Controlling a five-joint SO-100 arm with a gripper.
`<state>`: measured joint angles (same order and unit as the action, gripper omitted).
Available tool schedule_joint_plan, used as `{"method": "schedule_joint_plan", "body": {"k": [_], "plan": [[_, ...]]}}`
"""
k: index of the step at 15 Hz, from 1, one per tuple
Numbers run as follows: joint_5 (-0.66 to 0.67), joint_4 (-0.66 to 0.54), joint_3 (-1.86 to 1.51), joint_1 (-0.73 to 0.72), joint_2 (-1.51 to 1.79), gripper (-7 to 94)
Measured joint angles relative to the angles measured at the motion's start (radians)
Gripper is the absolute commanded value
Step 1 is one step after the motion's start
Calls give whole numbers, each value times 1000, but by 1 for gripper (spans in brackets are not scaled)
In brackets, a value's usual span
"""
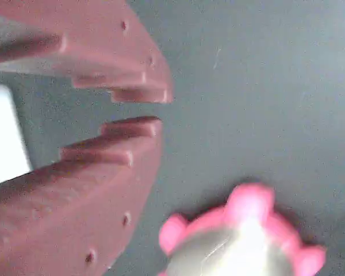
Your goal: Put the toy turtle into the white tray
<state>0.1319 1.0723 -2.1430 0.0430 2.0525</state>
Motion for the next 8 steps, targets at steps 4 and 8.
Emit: {"method": "schedule_joint_plan", "body": {"k": [4,8], "plan": [[120,3,296,51,-367,0],[198,57,525,74,-595,0]]}}
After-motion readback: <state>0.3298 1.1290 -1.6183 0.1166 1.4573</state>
